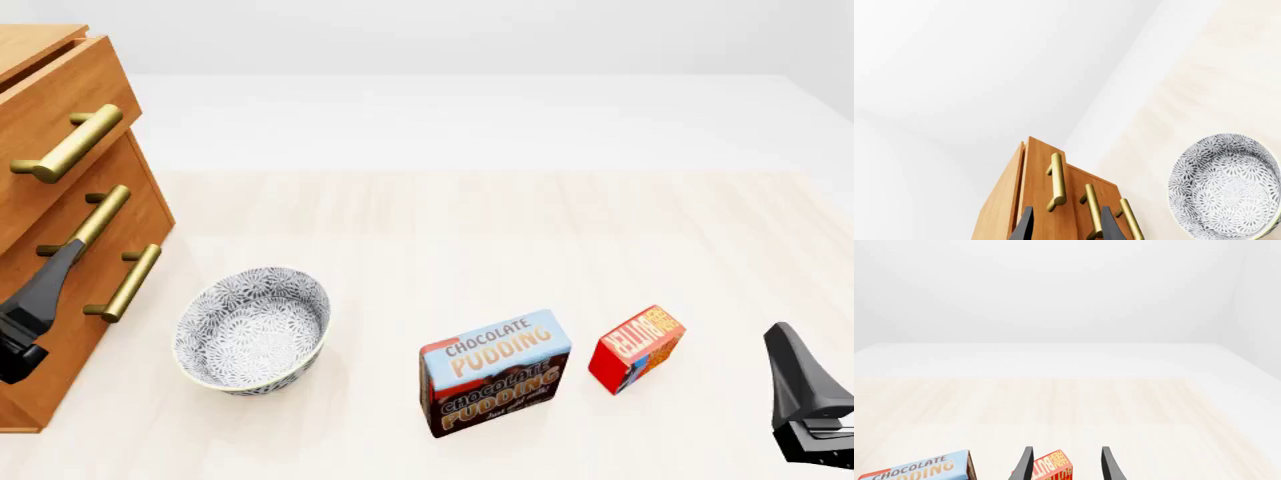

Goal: Put the butter at the back in the top drawer of the cabinet and close it.

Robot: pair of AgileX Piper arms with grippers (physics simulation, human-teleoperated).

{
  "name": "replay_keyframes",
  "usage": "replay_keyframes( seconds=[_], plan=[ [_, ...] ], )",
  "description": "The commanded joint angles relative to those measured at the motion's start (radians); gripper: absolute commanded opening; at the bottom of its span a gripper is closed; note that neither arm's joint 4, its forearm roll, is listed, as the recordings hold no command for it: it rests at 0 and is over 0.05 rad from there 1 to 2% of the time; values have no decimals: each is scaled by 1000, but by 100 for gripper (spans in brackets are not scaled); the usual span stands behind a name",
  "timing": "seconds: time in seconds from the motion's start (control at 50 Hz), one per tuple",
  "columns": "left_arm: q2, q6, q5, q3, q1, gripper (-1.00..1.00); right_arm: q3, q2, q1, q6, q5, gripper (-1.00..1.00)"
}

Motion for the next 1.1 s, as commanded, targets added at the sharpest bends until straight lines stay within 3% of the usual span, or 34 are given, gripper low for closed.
replay_keyframes(
  seconds=[0.02, 0.54, 0.6, 1.1],
  plan=[
    [15, 23, -29, 21, 12, 100, 0, 0, 0, 0, 0, 100],
    [67, 48, -134, 65, 35, 100, 0, 0, 0, 0, 0, 100],
    [68, 51, -106, 35, 41, 100, 0, 0, 0, 0, 0, 100],
    [70, 60, -128, 52, 76, 100, 0, 0, 0, 0, 0, 100]
  ],
)
